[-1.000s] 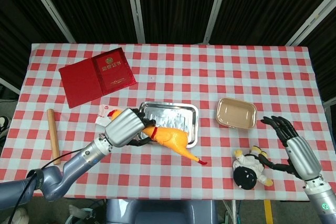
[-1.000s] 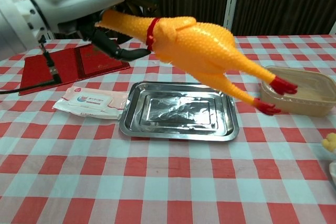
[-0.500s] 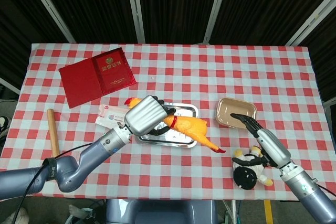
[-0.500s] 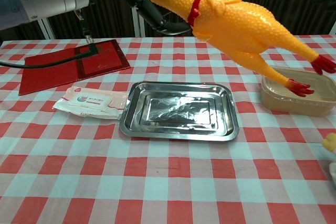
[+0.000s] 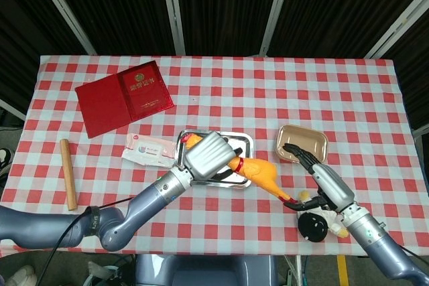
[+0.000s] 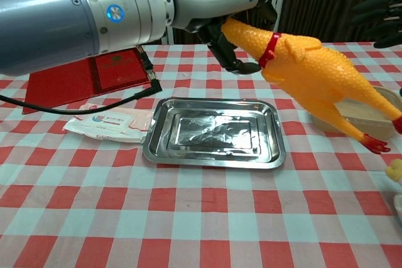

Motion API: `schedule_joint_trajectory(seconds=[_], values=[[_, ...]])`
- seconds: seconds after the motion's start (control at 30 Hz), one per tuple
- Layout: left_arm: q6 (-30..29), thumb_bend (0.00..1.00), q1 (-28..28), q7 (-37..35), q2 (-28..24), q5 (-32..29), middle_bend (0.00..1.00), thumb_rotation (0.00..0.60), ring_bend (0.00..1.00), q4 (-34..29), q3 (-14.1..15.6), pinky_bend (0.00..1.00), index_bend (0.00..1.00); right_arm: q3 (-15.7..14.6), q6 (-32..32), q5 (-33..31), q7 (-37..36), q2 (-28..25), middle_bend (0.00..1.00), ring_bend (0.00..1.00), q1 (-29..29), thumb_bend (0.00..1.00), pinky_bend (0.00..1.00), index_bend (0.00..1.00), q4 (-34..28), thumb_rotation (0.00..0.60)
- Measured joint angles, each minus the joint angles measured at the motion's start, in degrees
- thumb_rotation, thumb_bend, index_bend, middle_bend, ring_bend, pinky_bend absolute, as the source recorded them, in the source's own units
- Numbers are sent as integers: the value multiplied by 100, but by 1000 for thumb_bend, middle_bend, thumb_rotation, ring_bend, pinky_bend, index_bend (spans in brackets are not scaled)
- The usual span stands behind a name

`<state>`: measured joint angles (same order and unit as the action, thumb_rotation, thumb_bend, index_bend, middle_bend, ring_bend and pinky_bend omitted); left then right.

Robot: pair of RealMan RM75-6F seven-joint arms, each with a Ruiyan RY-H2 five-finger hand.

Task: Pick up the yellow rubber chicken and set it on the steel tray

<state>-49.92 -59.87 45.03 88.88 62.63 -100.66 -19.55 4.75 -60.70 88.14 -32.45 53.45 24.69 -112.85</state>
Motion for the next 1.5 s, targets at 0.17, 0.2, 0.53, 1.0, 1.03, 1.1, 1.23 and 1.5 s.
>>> schedule_joint_trajectory(seconds=[0.17, 0.2, 0.53, 1.0, 1.03, 1.1, 1.23, 1.5], values=[[-301, 754, -236, 364, 312, -399, 735, 600, 619, 74, 88, 703, 733, 54, 304, -485, 397, 233, 24, 0, 144, 147, 0, 0, -34, 600], [-342, 754, -267, 395, 351, -441, 735, 600, 619, 82, 105, 703, 733, 69, 372, -582, 443, 287, 23, 0, 179, 148, 0, 0, -20, 600], [-678, 754, -438, 495, 622, -507, 736, 600, 619, 100, 241, 707, 734, 166, 533, -1060, 928, 646, 24, 0, 337, 147, 0, 0, 166, 600], [-849, 754, -517, 345, 773, -448, 748, 600, 630, 173, 421, 709, 745, 271, 688, -1538, 1311, 960, 24, 12, 473, 147, 0, 0, 371, 600], [-857, 754, -520, 312, 779, -432, 750, 600, 632, 182, 427, 710, 750, 276, 701, -1559, 1318, 971, 25, 16, 479, 147, 1, 0, 374, 600], [-869, 754, -527, 287, 789, -393, 753, 600, 635, 207, 446, 710, 754, 281, 746, -1586, 1333, 985, 31, 28, 497, 147, 12, 1, 377, 600], [-910, 754, -543, 236, 864, -301, 753, 600, 635, 296, 504, 710, 754, 293, 764, -1658, 1413, 1020, 54, 51, 515, 147, 47, 18, 372, 600], [-1061, 754, -565, 257, 1034, -104, 768, 600, 649, 535, 584, 712, 766, 324, 720, -1795, 1591, 1052, 61, 57, 508, 147, 61, 23, 311, 600]])
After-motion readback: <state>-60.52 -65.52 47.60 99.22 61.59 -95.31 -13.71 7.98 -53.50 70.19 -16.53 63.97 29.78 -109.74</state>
